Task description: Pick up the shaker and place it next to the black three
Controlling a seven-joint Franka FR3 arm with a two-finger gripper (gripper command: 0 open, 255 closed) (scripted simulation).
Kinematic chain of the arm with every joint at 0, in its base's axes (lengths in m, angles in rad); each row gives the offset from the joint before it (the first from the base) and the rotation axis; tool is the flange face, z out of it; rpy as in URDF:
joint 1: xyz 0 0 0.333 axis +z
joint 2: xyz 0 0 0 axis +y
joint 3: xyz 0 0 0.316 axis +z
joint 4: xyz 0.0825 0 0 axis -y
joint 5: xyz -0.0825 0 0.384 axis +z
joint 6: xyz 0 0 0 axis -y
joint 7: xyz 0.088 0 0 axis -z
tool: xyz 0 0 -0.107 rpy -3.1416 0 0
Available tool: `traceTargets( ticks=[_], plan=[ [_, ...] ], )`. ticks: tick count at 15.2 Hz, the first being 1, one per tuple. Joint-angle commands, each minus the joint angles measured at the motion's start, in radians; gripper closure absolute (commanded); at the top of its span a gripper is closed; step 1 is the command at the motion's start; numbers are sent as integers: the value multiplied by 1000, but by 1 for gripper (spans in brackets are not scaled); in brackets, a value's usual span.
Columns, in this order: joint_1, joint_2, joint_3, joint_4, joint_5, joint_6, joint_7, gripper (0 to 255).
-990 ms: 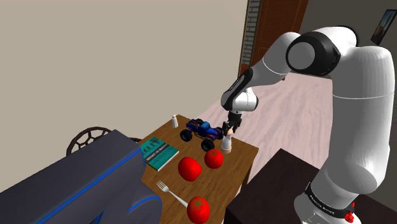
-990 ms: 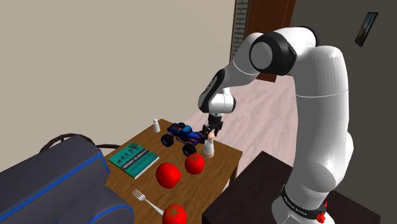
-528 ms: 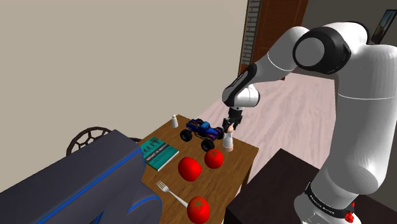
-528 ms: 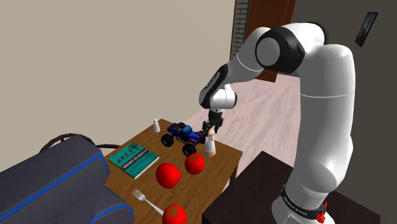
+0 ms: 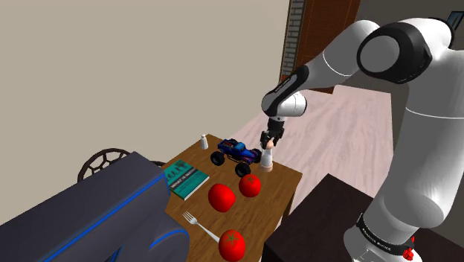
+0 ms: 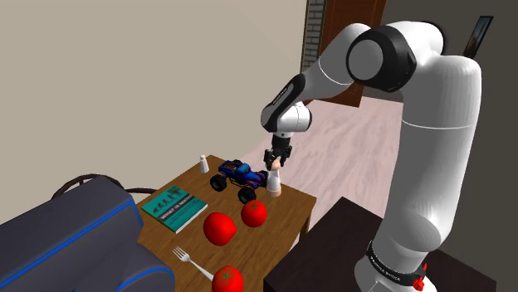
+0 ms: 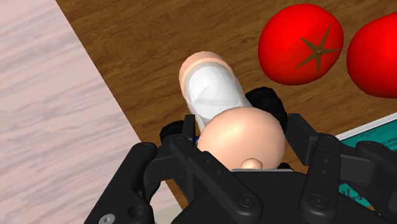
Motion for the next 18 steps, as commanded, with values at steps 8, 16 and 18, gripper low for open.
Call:
traceTargets(
  ticks=[8,16,18],
  plan=[
    [10,-100,-23,14,-76,-103,65,255],
    [13,-174,-31,44,-129,-198,114,255],
    [13,-191,-32,54,-140,-223,124,255]
  ],
)
